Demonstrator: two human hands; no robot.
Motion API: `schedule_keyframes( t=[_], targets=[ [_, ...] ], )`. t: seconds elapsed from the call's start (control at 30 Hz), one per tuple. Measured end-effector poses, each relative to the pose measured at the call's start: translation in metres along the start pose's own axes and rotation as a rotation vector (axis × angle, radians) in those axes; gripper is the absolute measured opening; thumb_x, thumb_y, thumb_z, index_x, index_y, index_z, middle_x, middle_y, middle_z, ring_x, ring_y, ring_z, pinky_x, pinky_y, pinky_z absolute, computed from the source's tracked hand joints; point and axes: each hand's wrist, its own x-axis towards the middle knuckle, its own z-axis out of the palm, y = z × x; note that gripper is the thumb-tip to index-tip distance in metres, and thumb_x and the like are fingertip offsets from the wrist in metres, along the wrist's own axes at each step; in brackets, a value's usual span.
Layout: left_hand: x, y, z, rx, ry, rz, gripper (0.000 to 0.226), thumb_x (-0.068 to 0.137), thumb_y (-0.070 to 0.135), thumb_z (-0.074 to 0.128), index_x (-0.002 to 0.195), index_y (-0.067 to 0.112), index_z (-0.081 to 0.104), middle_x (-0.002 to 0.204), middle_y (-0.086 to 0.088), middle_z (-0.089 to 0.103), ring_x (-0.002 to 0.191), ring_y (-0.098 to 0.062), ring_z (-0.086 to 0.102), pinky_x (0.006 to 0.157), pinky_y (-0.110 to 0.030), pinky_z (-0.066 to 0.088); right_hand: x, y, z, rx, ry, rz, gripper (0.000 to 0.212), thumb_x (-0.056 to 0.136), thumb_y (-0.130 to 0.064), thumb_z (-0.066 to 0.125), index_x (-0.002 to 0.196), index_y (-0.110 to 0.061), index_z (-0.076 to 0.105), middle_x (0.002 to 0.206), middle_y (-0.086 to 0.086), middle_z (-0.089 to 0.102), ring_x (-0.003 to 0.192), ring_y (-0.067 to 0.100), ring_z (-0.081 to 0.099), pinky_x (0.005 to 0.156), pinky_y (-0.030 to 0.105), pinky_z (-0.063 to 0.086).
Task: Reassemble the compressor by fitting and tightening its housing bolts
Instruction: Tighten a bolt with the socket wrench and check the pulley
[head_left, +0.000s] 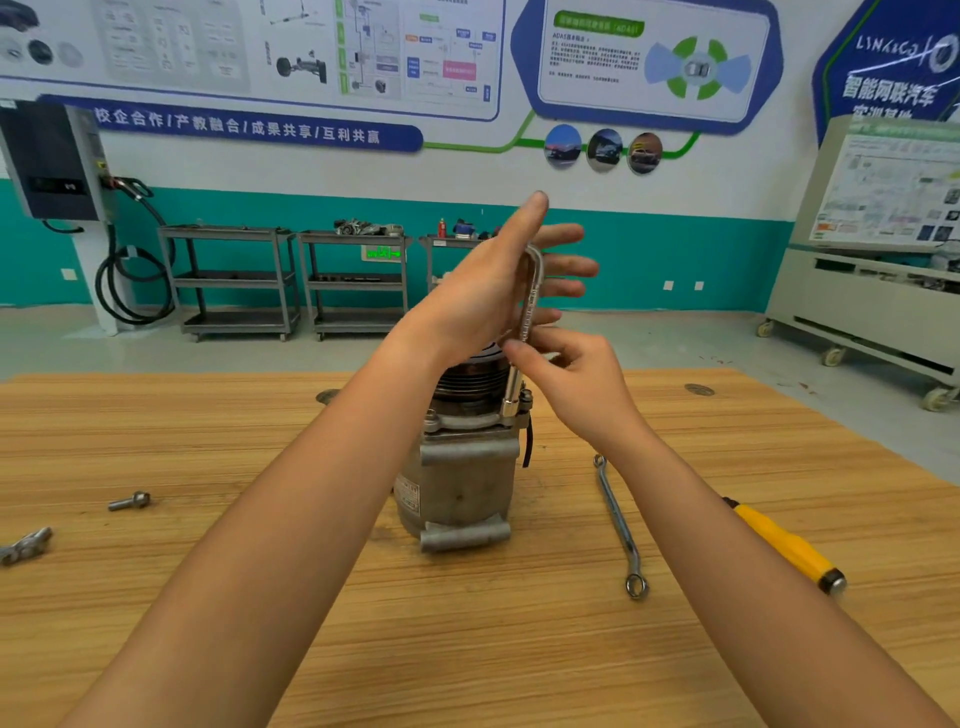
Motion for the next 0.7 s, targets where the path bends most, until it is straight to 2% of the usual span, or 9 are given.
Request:
schedule_keyframes(
  t=[0.03,0.1,0.2,0.3,0.4,0.47,0.57,0.63,0.7],
  targets=[
    [-0.003,0.001,0.000,0.104,0.072,0.027,0.044,0.098,0.048,0.025,0.118,0.021,0.054,0.101,0.004,0.066,0.095,-0.010,0.062,0.090,-0.036,0.046,-0.001,-0.001,0.001,0.033,0.001,0.018,0.015,0.091,-0.016,0.060,0.096,-0.029,0.067,0.082,-0.020,0.066,0.079,-0.007,0.059,0.069,0.007,0.044],
    [-0.010,0.004,-0.004,0.145,0.222,0.081,0.033,0.100,0.043,0.027,0.116,0.025,0.050,0.110,0.005,0.063,0.104,-0.010,0.060,0.094,-0.037,0.046,0.000,-0.006,0.004,0.117,0.055,0.055,0.014,0.091,-0.016,0.059,0.091,-0.028,0.067,0.077,-0.021,0.066,0.074,-0.011,0.060,0.063,0.006,0.045],
    [-0.021,0.007,-0.016,0.022,0.410,0.122,0.027,0.101,0.037,0.029,0.109,0.026,0.052,0.103,0.006,0.066,0.099,-0.009,0.063,0.088,-0.033,0.049,0.009,-0.021,0.002,0.259,0.205,0.108,0.018,0.092,-0.018,0.058,0.079,-0.024,0.068,0.068,-0.015,0.068,0.068,-0.007,0.062,0.057,0.010,0.046],
    [-0.038,-0.003,-0.030,0.052,0.549,0.156,0.023,0.101,0.034,0.031,0.100,0.031,0.054,0.099,0.007,0.067,0.095,-0.008,0.064,0.087,-0.032,0.050,0.013,-0.032,-0.013,0.313,0.299,0.136,0.018,0.091,-0.020,0.058,0.076,-0.024,0.067,0.065,-0.012,0.069,0.063,-0.004,0.061,0.055,0.012,0.047],
    [-0.063,-0.031,-0.044,0.147,0.668,0.153,0.019,0.101,0.029,0.035,0.100,0.034,0.054,0.098,0.009,0.066,0.093,-0.005,0.063,0.083,-0.028,0.050,-0.005,-0.027,-0.034,0.177,0.268,0.184,0.014,0.091,-0.022,0.058,0.080,-0.024,0.065,0.069,-0.010,0.068,0.064,-0.002,0.062,0.055,0.011,0.048],
    [-0.079,-0.056,-0.053,0.219,0.743,0.118,0.017,0.100,0.027,0.037,0.103,0.032,0.053,0.097,0.010,0.064,0.093,-0.002,0.061,0.079,-0.026,0.048,-0.024,-0.014,-0.049,0.080,0.210,0.301,0.014,0.092,-0.023,0.055,0.082,-0.026,0.063,0.075,-0.007,0.067,0.072,0.004,0.062,0.057,0.014,0.049],
    [-0.098,-0.089,-0.064,0.220,0.843,0.045,0.015,0.098,0.024,0.042,0.100,0.032,0.054,0.095,0.012,0.063,0.095,-0.003,0.059,0.078,-0.025,0.045,-0.051,0.019,-0.071,-0.042,0.134,0.536,0.017,0.095,-0.024,0.052,0.081,-0.024,0.063,0.085,0.000,0.067,0.087,0.015,0.061,0.076,0.026,0.048],
    [-0.106,-0.108,-0.067,0.250,0.857,-0.014,0.014,0.097,0.023,0.043,0.099,0.031,0.055,0.097,0.011,0.062,0.098,-0.007,0.059,0.080,-0.026,0.044,-0.065,0.044,-0.083,-0.181,0.076,0.684,0.020,0.096,-0.022,0.051,0.084,-0.016,0.066,0.092,0.005,0.066,0.088,0.016,0.057,0.081,0.031,0.042],
    [-0.110,-0.125,-0.065,0.319,0.840,-0.085,0.014,0.097,0.023,0.045,0.107,0.025,0.055,0.103,0.008,0.060,0.103,-0.013,0.056,0.086,-0.029,0.042,-0.077,0.069,-0.090,-0.308,0.052,0.808,0.023,0.096,-0.019,0.050,0.096,-0.002,0.067,0.089,0.011,0.062,0.078,0.019,0.052,0.072,0.032,0.038]
  ],
)
